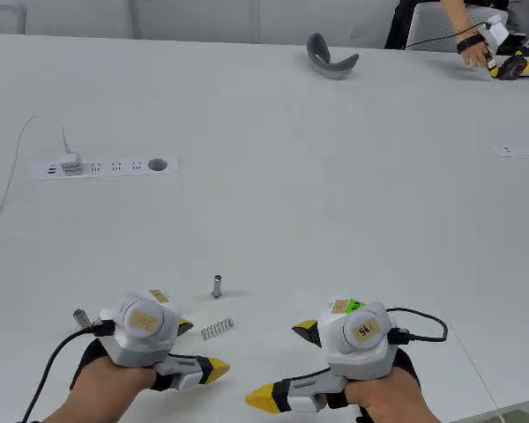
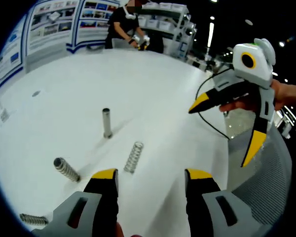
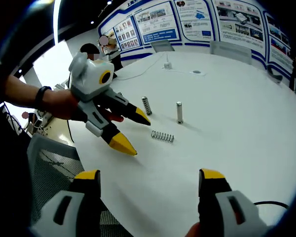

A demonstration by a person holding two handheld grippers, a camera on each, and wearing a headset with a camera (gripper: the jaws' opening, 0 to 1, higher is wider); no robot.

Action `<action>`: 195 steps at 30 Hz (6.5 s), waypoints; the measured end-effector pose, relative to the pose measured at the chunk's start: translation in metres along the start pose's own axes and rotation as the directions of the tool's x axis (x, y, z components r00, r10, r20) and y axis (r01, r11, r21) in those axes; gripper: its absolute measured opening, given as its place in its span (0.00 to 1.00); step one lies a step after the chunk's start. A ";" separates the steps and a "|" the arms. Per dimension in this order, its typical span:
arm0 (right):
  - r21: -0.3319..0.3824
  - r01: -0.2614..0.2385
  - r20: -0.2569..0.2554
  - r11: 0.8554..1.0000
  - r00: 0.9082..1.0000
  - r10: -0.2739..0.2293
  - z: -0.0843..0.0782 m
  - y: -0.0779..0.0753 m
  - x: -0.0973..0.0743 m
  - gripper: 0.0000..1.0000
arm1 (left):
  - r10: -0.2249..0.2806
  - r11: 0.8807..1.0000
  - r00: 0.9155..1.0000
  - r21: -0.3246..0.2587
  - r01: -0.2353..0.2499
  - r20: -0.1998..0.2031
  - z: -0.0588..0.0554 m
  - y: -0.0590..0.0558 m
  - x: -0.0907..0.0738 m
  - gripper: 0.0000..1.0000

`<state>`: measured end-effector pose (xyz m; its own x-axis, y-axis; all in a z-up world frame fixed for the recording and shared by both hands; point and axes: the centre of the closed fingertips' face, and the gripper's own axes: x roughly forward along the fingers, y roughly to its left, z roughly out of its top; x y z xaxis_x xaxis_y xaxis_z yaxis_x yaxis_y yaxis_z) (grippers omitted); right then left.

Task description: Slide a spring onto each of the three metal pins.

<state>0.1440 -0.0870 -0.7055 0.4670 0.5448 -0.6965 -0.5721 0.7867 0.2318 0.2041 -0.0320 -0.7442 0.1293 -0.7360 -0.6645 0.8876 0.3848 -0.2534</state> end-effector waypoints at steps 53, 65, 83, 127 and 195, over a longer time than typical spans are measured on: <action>0.038 -0.049 -0.013 0.998 0.999 0.050 -0.005 0.015 0.007 0.81 | 0.162 0.984 0.986 0.086 -0.158 -0.045 -0.014 0.025 -0.006 0.10; 0.041 -0.054 0.001 0.998 0.999 0.053 0.001 0.015 0.008 0.80 | 0.172 0.983 0.985 0.073 -0.170 -0.029 -0.024 0.026 -0.036 0.10; 0.076 -0.099 0.035 0.992 0.995 0.097 0.009 0.024 0.011 0.73 | 0.179 0.978 0.984 0.110 -0.177 -0.007 -0.029 0.024 -0.081 0.10; 0.271 -0.352 0.177 0.896 0.933 0.313 0.047 0.065 0.024 0.31 | 0.024 0.955 0.999 0.293 -0.032 0.032 0.000 -0.058 -0.080 0.10; -0.291 -0.500 -0.288 0.816 0.859 0.424 0.064 0.091 -0.005 0.13 | -0.239 0.931 0.965 0.307 0.196 0.107 0.031 -0.084 -0.085 0.10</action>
<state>0.1326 0.0005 -0.6378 -0.0354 0.7179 -0.6952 -0.8963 0.2849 0.3399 0.1322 -0.0185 -0.6448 -0.0395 -0.8618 -0.5057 0.9876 0.0432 -0.1508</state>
